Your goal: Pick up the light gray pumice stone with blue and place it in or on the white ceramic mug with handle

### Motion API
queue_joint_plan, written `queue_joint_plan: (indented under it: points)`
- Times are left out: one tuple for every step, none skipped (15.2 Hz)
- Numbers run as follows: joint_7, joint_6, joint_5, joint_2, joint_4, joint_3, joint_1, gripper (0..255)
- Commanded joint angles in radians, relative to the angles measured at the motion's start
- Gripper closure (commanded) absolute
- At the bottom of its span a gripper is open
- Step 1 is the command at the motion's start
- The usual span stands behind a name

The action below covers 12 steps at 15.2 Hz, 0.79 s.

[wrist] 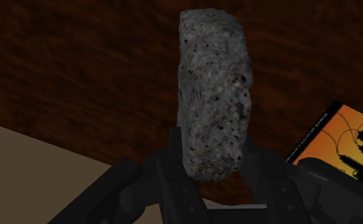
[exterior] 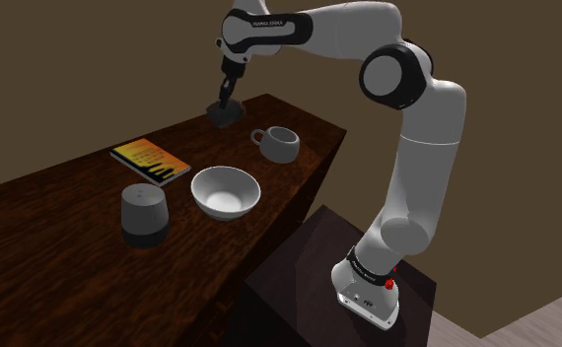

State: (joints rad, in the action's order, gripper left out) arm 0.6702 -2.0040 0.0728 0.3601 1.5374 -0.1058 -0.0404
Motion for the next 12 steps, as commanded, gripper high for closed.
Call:
queue_joint_plan:
  points:
    - [-0.001, 0.025, -0.001, -0.005, -0.021, -0.001, 0.001, 255]
    - [-0.001, 0.038, -0.001, -0.006, -0.032, -0.001, 0.001, 255]
    - [-0.002, 0.051, -0.002, -0.008, -0.044, -0.001, 0.001, 255]
    - [-0.002, 0.064, -0.002, -0.009, -0.056, -0.001, 0.001, 255]
    - [-0.003, 0.077, -0.002, -0.010, -0.068, -0.001, 0.001, 255]
    - [-0.004, 0.090, -0.003, -0.010, -0.080, -0.001, 0.002, 255]
    - [-0.004, 0.103, -0.003, -0.011, -0.093, -0.002, 0.002, 255]
    - [-0.005, 0.117, -0.003, -0.011, -0.107, -0.002, 0.002, 255]
    - [-0.005, 0.130, -0.003, -0.010, -0.120, -0.002, 0.003, 255]
    - [-0.006, 0.144, -0.004, -0.010, -0.135, -0.002, 0.003, 255]
    - [-0.006, 0.147, -0.004, -0.010, -0.137, -0.002, 0.003, 255]
    - [0.010, 0.136, -0.003, -0.042, -0.094, -0.007, 0.012, 255]
